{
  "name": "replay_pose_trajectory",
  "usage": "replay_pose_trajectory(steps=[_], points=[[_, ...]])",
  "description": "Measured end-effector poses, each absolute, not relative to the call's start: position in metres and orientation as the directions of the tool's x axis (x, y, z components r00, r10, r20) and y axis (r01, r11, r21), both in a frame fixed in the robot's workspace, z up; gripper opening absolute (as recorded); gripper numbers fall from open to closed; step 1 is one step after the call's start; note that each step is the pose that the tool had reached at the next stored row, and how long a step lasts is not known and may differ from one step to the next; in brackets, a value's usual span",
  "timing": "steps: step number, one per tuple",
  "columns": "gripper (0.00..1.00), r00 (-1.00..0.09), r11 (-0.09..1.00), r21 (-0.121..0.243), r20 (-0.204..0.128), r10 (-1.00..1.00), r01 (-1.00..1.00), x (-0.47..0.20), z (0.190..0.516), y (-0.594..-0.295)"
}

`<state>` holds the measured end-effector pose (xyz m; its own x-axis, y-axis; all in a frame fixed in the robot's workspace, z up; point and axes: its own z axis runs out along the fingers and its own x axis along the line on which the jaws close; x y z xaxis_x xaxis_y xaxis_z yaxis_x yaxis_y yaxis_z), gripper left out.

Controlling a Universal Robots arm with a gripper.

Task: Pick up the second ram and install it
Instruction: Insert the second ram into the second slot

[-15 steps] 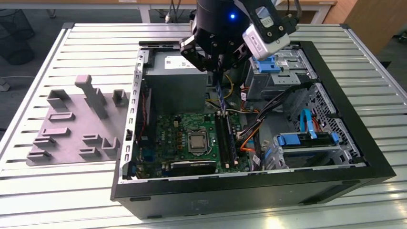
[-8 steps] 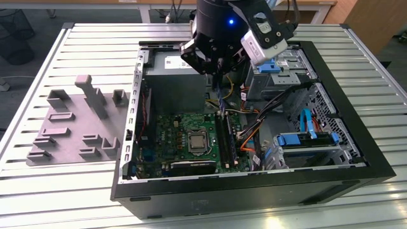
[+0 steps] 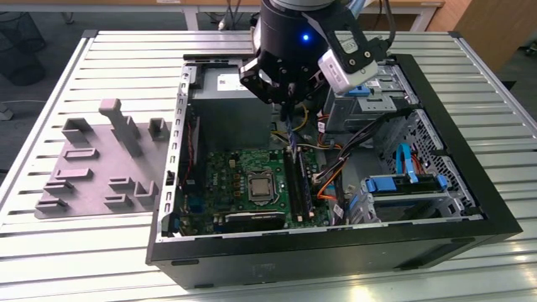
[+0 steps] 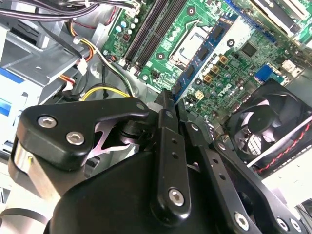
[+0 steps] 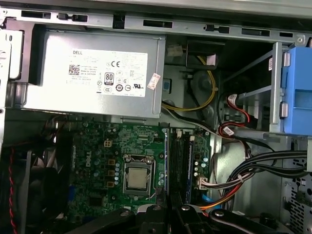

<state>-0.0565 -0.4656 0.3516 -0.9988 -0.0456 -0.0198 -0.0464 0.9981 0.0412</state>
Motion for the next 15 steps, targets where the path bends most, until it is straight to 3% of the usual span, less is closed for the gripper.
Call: replay_pose_trajectory(steps=[15], points=[[0.14,-0.999,0.998,0.041,-0.020,-0.043,-0.044,-0.0545,0.3495,-0.4658]])
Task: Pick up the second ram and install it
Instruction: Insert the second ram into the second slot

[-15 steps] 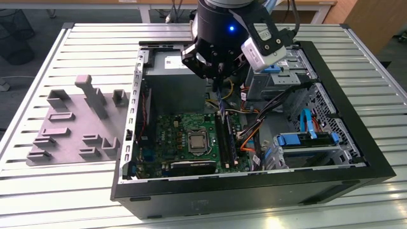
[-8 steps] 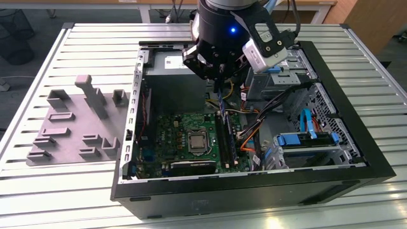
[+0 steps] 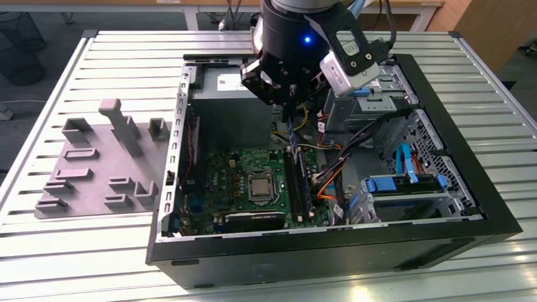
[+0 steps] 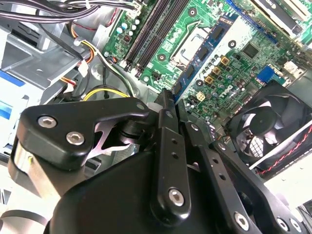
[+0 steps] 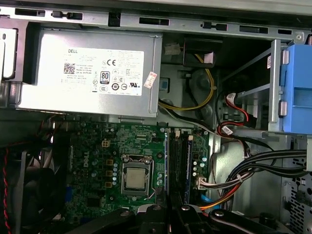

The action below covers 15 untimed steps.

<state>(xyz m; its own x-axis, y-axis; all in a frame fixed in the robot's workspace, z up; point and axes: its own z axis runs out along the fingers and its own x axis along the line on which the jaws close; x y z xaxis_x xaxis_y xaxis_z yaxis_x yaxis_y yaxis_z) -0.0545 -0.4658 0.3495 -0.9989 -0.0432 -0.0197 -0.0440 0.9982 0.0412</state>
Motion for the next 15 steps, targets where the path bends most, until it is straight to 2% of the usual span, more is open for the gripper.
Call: replay_pose_trajectory(steps=[13,15], points=[[0.14,-0.999,0.999,0.041,-0.019,-0.026,-0.027,-0.049,0.331,-0.470],[0.14,-1.000,0.999,0.041,-0.010,-0.025,-0.025,-0.048,0.331,-0.470]])
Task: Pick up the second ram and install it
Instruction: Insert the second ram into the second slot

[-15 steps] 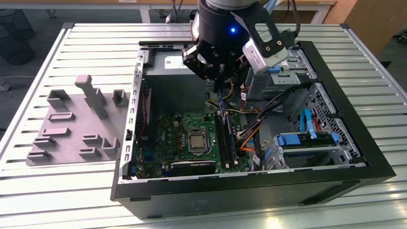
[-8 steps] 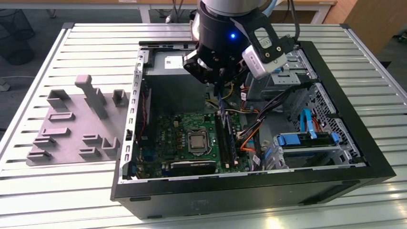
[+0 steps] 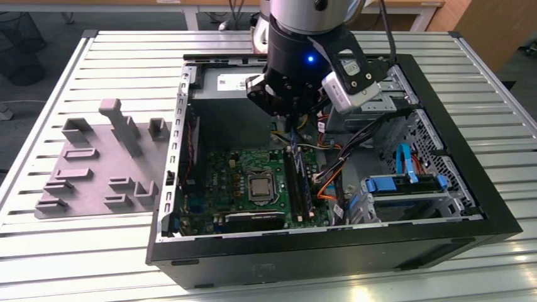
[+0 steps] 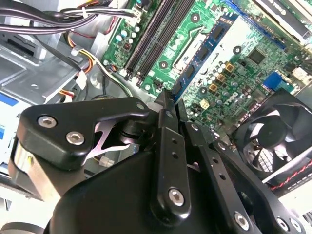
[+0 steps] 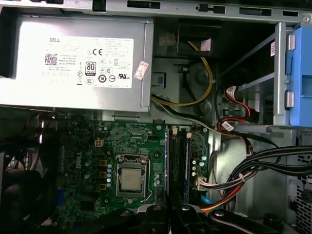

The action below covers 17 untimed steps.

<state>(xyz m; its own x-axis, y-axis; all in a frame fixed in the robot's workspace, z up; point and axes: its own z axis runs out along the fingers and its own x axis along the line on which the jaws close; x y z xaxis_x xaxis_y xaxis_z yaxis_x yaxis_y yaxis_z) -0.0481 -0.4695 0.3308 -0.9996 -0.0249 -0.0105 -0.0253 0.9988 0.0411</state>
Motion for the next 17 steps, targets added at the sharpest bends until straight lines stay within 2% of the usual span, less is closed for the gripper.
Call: replay_pose_trajectory(steps=[3,17], points=[[0.14,-1.000,0.999,0.042,0.009,-0.024,-0.024,-0.047,0.330,-0.470],[0.14,-1.000,0.999,0.042,0.011,-0.017,-0.017,-0.040,0.309,-0.470]])
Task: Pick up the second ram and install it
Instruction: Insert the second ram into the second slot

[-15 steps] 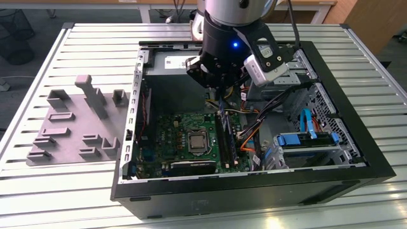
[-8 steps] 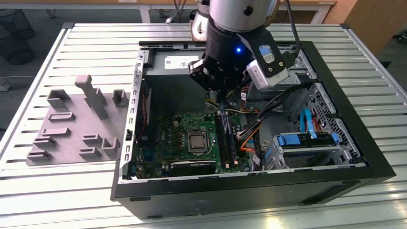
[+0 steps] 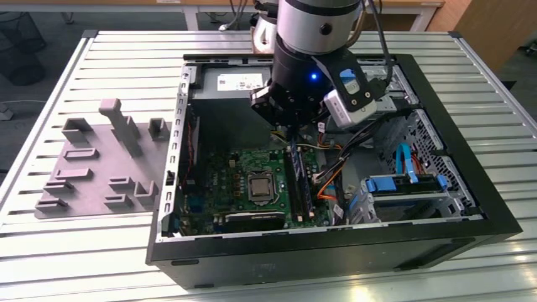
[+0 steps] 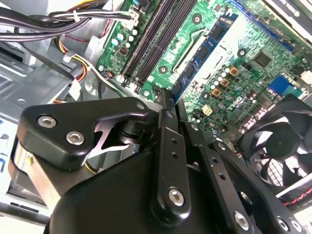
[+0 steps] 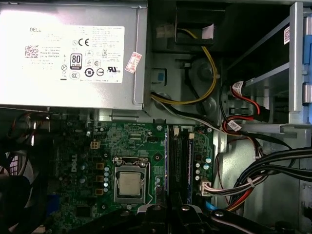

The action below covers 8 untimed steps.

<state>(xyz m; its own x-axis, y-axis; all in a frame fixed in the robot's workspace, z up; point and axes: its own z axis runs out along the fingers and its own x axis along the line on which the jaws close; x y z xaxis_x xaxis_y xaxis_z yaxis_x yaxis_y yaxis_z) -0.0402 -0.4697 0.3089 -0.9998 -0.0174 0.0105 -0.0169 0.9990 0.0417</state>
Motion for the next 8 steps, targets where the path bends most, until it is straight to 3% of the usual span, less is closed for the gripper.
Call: replay_pose_trajectory(steps=[8], points=[[0.14,-1.000,0.999,0.042,0.010,-0.017,-0.017,-0.0402,0.3085,-0.4697]])
